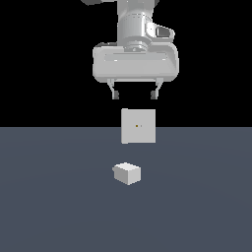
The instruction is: Plug the charger into the wall socket.
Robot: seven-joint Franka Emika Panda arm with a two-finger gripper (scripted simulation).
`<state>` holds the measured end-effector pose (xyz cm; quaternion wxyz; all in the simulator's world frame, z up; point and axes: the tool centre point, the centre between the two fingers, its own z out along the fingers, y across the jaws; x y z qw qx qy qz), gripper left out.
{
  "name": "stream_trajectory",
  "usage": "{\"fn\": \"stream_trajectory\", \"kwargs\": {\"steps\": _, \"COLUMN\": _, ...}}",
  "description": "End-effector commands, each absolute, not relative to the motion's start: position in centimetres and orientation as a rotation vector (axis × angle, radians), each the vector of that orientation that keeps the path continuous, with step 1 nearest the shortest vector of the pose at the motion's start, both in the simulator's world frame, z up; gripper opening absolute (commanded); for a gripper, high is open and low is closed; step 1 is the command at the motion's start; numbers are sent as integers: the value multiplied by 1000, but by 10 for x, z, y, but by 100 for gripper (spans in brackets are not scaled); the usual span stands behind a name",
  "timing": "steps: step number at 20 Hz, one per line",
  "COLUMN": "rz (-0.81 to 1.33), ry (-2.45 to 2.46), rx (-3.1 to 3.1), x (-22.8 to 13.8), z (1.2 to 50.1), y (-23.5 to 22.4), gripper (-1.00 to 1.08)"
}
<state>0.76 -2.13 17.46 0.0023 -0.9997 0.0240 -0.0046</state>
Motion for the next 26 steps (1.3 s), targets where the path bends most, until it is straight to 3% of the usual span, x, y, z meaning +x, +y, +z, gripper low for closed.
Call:
{"fn": "stream_trajectory", "kwargs": {"steps": 1, "rz": -14, "ry": 75, "rx": -3136, "x": 8, "z": 175, "y": -21, "gripper": 100}}
{"fn": "stream_trajectory", "kwargs": {"steps": 26, "rz": -235, "ry": -403, "rx": -3055, "x": -25, "z": 132, "y": -9, "gripper": 100}}
